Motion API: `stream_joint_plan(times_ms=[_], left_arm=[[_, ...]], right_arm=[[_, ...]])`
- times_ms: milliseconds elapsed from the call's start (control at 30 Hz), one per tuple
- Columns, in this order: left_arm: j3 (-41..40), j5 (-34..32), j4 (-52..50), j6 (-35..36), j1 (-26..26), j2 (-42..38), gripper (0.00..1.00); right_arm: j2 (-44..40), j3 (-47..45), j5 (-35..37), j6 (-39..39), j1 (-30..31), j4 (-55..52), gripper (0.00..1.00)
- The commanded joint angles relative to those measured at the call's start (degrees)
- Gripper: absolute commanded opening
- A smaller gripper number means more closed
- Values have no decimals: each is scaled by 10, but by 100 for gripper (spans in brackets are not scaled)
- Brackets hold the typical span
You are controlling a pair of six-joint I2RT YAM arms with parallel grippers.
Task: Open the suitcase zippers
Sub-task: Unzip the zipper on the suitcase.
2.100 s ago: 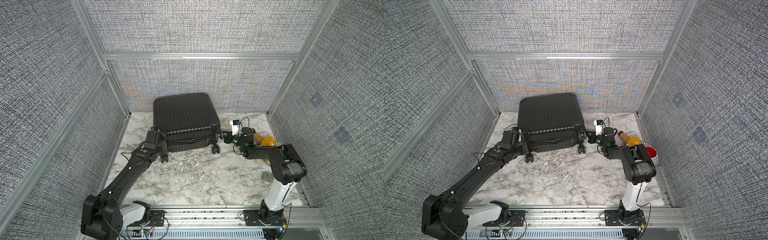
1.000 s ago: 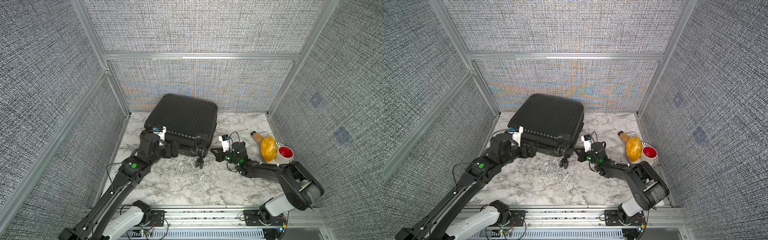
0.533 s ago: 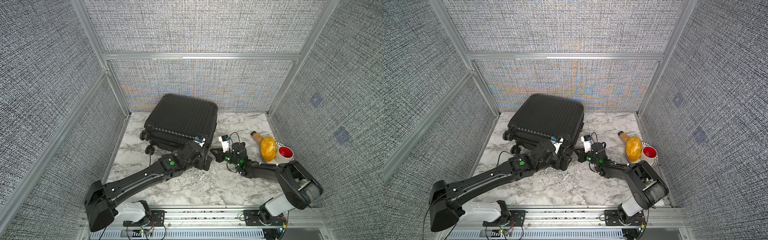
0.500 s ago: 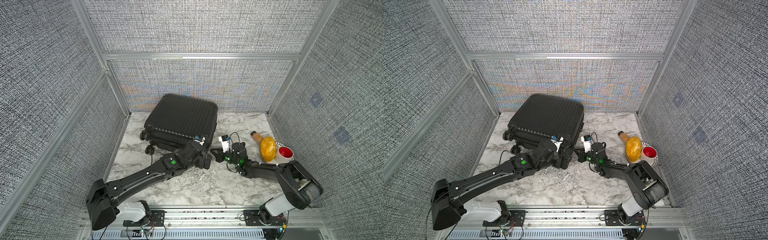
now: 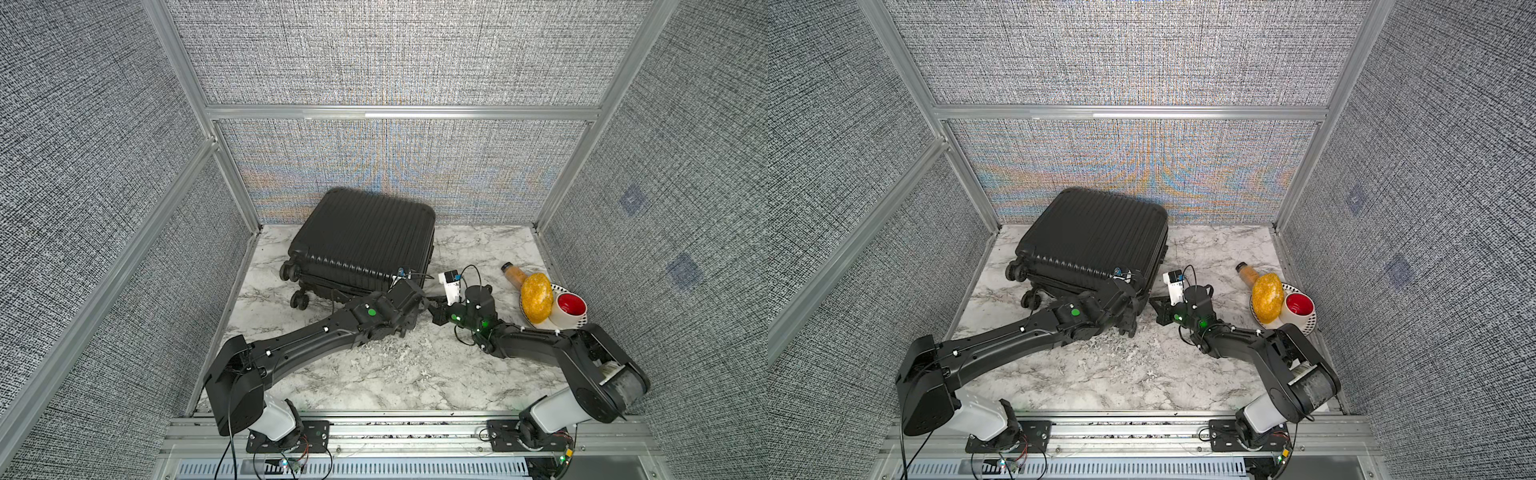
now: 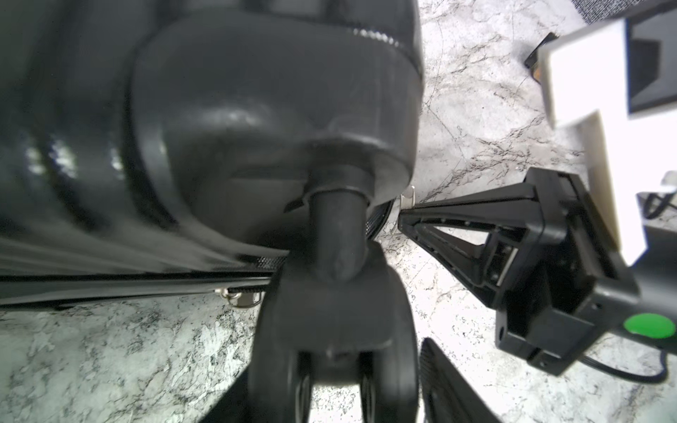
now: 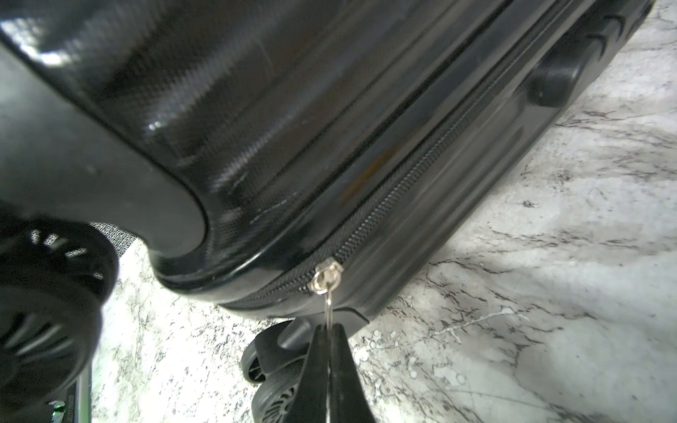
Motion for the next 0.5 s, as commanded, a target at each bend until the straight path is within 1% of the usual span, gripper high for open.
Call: stream_joint_plan(times_ms=[0,33,133,167,267,467], left_arm=[[-5,-9,2,10,1,1,48],[-6,-7,-3,18,2,1,40],[-16,-4,-21,39,7,-9,23],[-23,0,-20,46,10,-15,19],[-49,30,-12,72,17,-46,1],[-90,76,-19,119,29,-101,0]], right_arm=[[-6,2,22,-6,-5,-37,0],[-6,4,25,-10,-9,-47,0],[-12,8,51,-18,-23,-76,0],[-12,12,57,-21,-29,-86,0],[-4,30,61,-27,-56,-105,0],[55,108,42,-52,-108,-131,0]])
